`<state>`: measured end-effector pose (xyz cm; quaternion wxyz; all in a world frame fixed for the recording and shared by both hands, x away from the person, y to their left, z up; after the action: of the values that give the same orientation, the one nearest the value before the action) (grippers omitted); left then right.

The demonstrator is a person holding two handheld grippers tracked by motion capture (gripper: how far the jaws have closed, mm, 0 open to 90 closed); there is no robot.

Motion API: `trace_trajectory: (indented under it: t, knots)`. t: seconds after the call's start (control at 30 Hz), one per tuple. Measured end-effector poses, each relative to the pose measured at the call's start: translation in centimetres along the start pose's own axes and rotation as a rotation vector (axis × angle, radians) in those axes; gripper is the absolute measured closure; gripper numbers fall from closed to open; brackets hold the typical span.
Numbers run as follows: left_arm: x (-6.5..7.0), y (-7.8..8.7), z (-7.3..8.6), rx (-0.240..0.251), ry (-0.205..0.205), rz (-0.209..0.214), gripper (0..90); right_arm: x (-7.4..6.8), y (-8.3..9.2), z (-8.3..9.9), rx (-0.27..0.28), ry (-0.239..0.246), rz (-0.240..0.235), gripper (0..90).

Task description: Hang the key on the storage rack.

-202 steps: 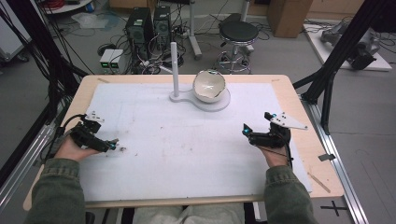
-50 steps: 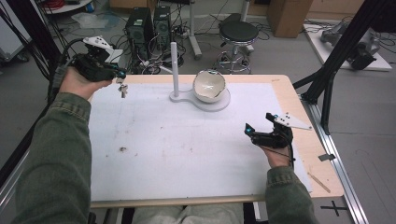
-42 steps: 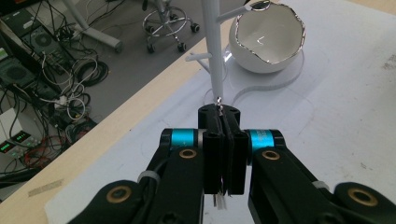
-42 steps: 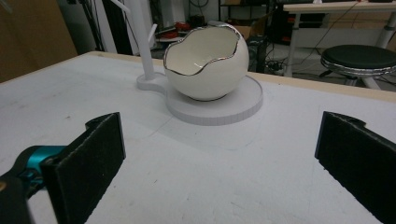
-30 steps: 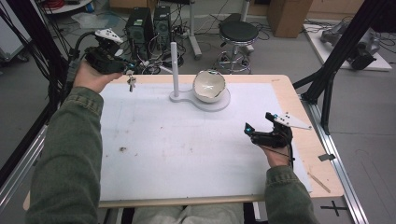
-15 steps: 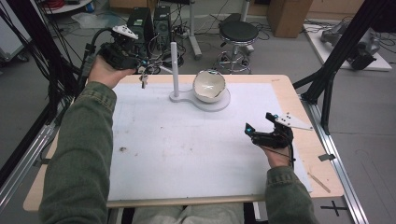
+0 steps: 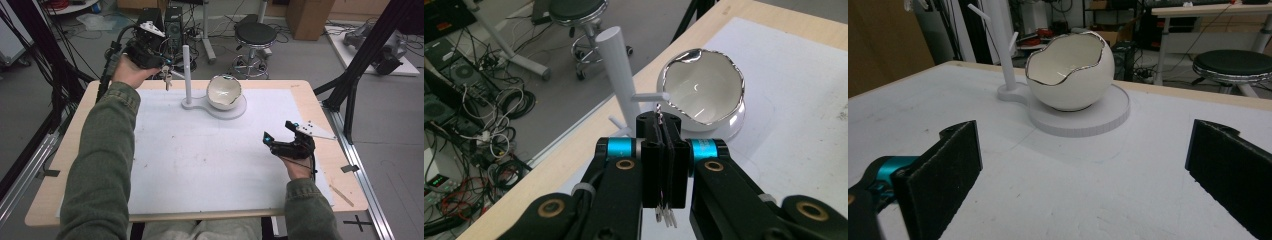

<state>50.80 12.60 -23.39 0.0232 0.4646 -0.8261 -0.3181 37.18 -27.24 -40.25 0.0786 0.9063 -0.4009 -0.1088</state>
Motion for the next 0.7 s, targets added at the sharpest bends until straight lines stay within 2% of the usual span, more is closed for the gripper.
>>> trace_trajectory:
  t: [0.1, 0.3, 0.47, 0.7]
  knots:
    - [0.6, -0.8, -0.3, -0.008, -0.024, -0.024, 87.9, 0.1, 0.0, 0.2, 0.000, -0.013, -0.003, 0.5]
    - [0.8, -2.0, -0.8, 0.015, -0.006, -0.038, 88.0, 0.0, 0.3, 0.3, -0.003, -0.008, 0.002, 0.6]
    - [0.9, -2.4, -1.3, 0.040, 0.011, -0.044, 88.0, 0.3, 0.7, 0.5, 0.007, -0.030, 0.004, 0.5]
    - [1.6, -2.9, -1.9, 0.060, 0.007, -0.057, 88.0, 0.5, 1.0, 0.5, 0.009, -0.043, 0.009, 0.6]
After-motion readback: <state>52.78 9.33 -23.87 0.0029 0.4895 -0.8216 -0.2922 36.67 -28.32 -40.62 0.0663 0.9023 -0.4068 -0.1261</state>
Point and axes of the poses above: each handheld gripper's, and its own axes: y roughly backward along the jaws, z roughly out of its underside, x roughly to its right, the point moved 4 cm from there along -y, roughly forward along the jaws, and after that the axes turned 10 degrees about -z, right-handed, at the moved point
